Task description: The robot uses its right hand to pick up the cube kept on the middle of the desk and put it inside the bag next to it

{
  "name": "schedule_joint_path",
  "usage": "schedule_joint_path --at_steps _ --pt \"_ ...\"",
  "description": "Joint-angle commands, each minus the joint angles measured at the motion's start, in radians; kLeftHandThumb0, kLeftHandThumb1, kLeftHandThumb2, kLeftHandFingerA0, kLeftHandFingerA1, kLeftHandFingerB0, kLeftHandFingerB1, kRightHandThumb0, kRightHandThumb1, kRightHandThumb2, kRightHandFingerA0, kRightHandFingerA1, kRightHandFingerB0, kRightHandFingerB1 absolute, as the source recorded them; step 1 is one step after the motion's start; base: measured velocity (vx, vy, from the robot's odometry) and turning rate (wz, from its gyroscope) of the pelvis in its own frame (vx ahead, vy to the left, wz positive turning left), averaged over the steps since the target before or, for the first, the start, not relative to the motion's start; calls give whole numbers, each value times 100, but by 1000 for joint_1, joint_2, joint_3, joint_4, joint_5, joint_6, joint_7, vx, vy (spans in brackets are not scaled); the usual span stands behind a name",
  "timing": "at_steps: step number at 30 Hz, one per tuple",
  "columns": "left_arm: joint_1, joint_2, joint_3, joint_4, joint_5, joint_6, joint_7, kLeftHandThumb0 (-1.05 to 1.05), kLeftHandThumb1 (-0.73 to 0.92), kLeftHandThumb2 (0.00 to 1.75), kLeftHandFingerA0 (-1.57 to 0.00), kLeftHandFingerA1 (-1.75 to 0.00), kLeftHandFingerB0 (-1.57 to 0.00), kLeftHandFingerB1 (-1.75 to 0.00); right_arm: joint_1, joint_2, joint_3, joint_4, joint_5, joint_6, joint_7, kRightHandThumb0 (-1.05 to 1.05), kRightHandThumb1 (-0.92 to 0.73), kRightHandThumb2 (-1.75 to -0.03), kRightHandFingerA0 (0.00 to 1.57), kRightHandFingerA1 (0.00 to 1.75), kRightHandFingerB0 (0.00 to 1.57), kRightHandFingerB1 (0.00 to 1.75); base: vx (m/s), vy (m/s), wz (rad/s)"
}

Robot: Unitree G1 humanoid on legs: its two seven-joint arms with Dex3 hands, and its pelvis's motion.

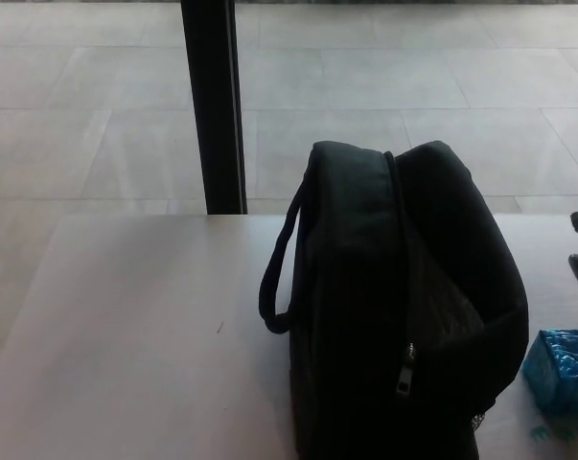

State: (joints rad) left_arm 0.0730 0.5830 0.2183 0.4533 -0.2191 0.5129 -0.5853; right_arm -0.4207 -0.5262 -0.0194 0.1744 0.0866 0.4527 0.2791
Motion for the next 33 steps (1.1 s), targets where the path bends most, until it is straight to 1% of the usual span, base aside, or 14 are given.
schedule_joint_path --at_steps 1,2,4,11,12,13,14,15,18,19,28,29,32,33 --pt "10 13 -5 10 3 13 -16 -52 44 85 -26 -58 -31 -56 -42 -71 113 44 -173 -36 -9 -87 -83 -65 0 28 10 26 0 0 0" --pt "7 13 -4 14 2 16 -17 -51 44 86 -24 -56 -32 -57 -53 -77 133 53 -184 -23 -2 -98 -71 -108 0 12 10 24 0 0 0" --pt "4 11 -3 10 1 19 -13 -48 63 58 -31 -51 -37 -45 -70 -104 191 85 -216 -35 33 -105 -72 -115 0 12 2 8 0 0 0" --pt "4 14 -4 8 1 16 -17 -51 63 58 -31 -50 -37 -45 -94 -102 283 140 -279 7 9 -105 -72 -116 0 14 0 6 0 0 0" --pt "6 16 -6 8 1 9 -24 -54 43 85 -22 -56 -31 -56 -91 -99 290 153 -284 1 5 -103 -71 -116 0 18 0 8 0 0 0" --pt "9 17 -6 6 -1 1 -32 -54 43 85 -22 -56 -31 -56 -92 -97 296 162 -291 -3 2 -103 -71 -116 0 18 0 8 0 0 0" --pt "4 15 -5 14 -2 5 -29 -53 43 85 -22 -56 -29 -55 -88 -86 299 176 -293 -1 -4 -99 -89 -68 0 0 0 19 0 0 0" --pt "0 17 -2 18 -2 5 -27 -53 44 85 -23 -56 -26 -54 -85 -74 307 182 -300 4 -8 -105 -72 -100 0 0 0 8 0 0 0" --pt "-10 16 0 21 -3 12 -24 -55 42 83 -24 -56 -25 -53 -52 -57 333 156 -323 -4 -8 -105 -72 -100 0 0 2 9 0 0 0" --pt "-10 16 0 21 -3 11 -23 -56 42 84 -23 -56 -28 -55 -46 -57 344 147 -333 -9 -6 -99 -72 -115 0 21 0 13 0 0 0" --pt "-5 25 -17 33 10 -26 -46 -55 61 57 -31 -51 -38 -44 -29 -20 338 82 -343 -1 11 -105 -74 -112 0 12 0 9 0 0 0" --pt "-2 25 -13 28 5 -21 -46 -59 44 85 -25 -57 -31 -55 -26 -14 332 80 -338 7 13 -103 -73 -108 0 11 0 9 0 0 0" --pt "-2 22 -2 20 -4 10 -37 -52 63 58 -29 -50 -37 -45 -11 -10 314 69 -323 7 28 -102 -70 -106 0 11 0 10 0 0 0" --pt "-3 21 -3 19 -1 9 -32 -56 43 84 -23 -56 -29 -55 -4 -12 309 62 -320 6 37 -102 -69 -106 0 12 1 10 0 0 0"
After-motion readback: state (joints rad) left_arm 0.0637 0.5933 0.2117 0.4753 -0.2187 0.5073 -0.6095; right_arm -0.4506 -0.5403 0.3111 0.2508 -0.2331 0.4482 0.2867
